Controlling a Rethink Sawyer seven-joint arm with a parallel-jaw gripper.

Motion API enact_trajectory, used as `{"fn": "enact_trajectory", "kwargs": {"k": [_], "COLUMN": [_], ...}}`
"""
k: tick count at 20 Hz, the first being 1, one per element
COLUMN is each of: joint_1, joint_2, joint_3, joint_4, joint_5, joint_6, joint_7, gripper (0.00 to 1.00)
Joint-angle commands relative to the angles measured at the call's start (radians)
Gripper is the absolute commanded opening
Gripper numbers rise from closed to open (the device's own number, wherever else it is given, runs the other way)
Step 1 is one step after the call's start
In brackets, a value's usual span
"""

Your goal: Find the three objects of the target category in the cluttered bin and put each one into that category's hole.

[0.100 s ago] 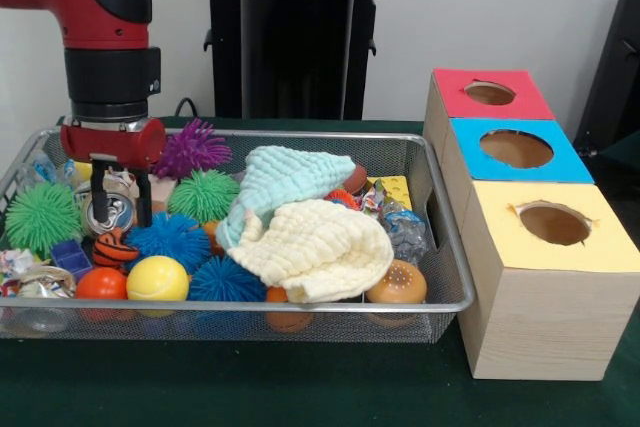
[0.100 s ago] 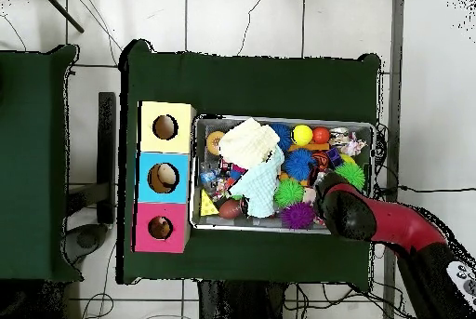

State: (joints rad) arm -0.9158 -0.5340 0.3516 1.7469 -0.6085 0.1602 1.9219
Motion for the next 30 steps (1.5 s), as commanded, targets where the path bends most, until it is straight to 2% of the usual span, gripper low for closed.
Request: {"fn": "enact_trajectory", "kwargs": {"k": [1, 9, 21, 30], "joint_1": [0.014, 0.043, 0.049, 0.04], "joint_2": [-0.001, -0.025, -0.003, 0.04], "joint_3": [0.007, -0.039, -0.046, -0.042], "joint_4": [-0.028, -0.074, -0.098, -0.125], "joint_5": [-0.063, -0.102, -0.141, -0.172], "joint_6": [0.078, 0.058, 0.047, 0.021], "joint_7": [-0.06, -0.061, -0.045, -0.04], "gripper": [1.0, 1.0, 1.0, 1.0]}}
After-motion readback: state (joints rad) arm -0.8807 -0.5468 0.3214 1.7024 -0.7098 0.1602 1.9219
